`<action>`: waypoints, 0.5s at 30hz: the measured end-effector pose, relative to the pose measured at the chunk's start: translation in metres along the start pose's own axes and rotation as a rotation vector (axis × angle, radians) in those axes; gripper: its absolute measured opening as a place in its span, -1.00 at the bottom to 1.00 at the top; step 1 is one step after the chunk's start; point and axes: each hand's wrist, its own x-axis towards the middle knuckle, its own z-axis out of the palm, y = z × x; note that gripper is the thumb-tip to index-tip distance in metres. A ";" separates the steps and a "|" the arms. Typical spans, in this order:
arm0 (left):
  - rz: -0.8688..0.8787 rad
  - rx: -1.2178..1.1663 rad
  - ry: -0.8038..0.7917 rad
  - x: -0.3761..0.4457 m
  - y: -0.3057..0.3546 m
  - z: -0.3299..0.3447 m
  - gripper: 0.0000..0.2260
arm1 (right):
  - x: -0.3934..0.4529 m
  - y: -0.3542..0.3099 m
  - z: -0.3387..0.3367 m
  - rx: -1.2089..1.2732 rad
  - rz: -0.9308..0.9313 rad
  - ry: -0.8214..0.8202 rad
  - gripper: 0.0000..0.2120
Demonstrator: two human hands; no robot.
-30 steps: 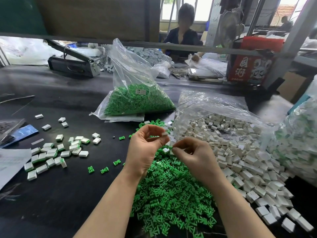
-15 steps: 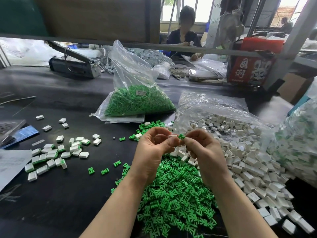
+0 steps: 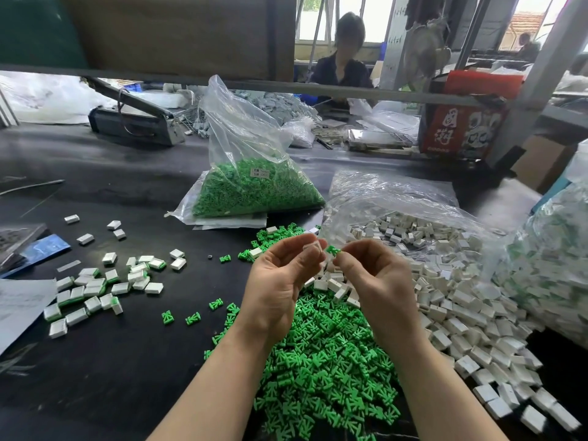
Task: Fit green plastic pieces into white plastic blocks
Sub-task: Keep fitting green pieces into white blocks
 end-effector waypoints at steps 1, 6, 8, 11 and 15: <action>-0.011 -0.033 -0.004 0.000 0.001 0.000 -0.81 | 0.000 0.000 0.000 -0.009 -0.007 0.015 -0.91; -0.034 -0.038 -0.044 -0.001 0.003 -0.001 -0.80 | 0.000 -0.001 0.000 -0.081 -0.032 0.025 -0.91; -0.035 -0.014 -0.053 -0.002 0.003 -0.001 -0.79 | -0.001 -0.001 0.001 -0.113 -0.041 0.014 -0.92; -0.033 0.020 -0.066 -0.002 0.003 -0.002 -0.79 | -0.001 -0.001 0.001 -0.122 -0.047 0.011 -0.92; 0.024 0.145 -0.069 -0.001 0.004 -0.003 -0.77 | -0.001 0.001 0.000 -0.168 -0.072 0.004 -0.90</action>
